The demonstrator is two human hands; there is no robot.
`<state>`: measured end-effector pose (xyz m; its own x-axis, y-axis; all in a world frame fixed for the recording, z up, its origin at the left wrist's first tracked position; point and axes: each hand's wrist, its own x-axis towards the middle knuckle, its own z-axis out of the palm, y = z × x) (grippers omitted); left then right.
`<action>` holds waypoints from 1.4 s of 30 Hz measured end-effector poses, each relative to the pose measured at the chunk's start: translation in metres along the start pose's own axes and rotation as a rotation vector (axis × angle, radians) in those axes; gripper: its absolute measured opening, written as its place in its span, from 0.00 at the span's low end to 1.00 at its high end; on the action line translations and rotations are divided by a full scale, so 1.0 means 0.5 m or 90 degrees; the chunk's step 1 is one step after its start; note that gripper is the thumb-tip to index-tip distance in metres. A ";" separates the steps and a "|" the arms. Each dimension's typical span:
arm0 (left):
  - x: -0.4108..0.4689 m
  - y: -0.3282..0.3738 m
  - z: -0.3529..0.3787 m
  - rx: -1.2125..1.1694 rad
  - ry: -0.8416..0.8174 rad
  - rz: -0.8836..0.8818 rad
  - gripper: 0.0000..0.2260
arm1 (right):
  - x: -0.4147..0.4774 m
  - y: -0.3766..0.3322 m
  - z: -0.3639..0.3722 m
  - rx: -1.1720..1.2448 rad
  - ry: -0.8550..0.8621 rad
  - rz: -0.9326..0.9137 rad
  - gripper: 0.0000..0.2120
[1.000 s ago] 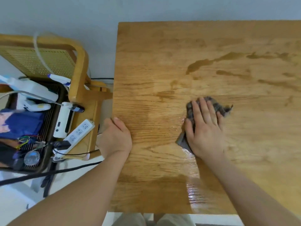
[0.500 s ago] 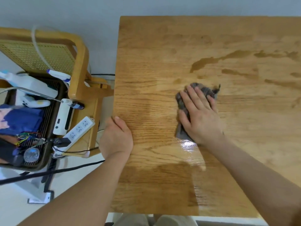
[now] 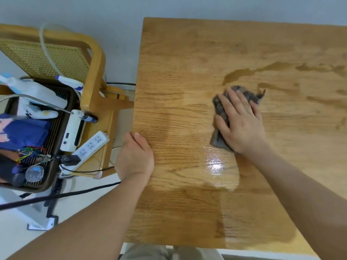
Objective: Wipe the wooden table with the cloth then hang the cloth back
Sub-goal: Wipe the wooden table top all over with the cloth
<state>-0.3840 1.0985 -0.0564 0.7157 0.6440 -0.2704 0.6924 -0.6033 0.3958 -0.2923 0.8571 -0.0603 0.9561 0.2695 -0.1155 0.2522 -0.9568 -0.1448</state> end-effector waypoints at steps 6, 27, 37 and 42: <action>-0.001 -0.005 -0.002 -0.024 -0.016 -0.002 0.12 | 0.014 -0.210 0.041 0.034 -0.001 -0.066 0.27; 0.053 -0.049 -0.039 -0.325 -0.277 -0.005 0.15 | -0.284 -0.269 0.061 0.021 -0.051 -0.083 0.27; 0.217 0.000 -0.085 -0.406 -0.417 -0.101 0.16 | 0.078 -0.406 0.055 0.076 0.036 0.123 0.28; 0.232 0.049 -0.080 -0.412 -0.407 -0.054 0.15 | -0.151 -0.377 0.066 0.055 -0.026 -0.039 0.26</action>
<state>-0.2878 1.1770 -0.0430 0.7127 0.1752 -0.6792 0.6964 -0.0606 0.7151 -0.4169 1.0207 -0.0567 0.9319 0.3331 -0.1432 0.2944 -0.9258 -0.2372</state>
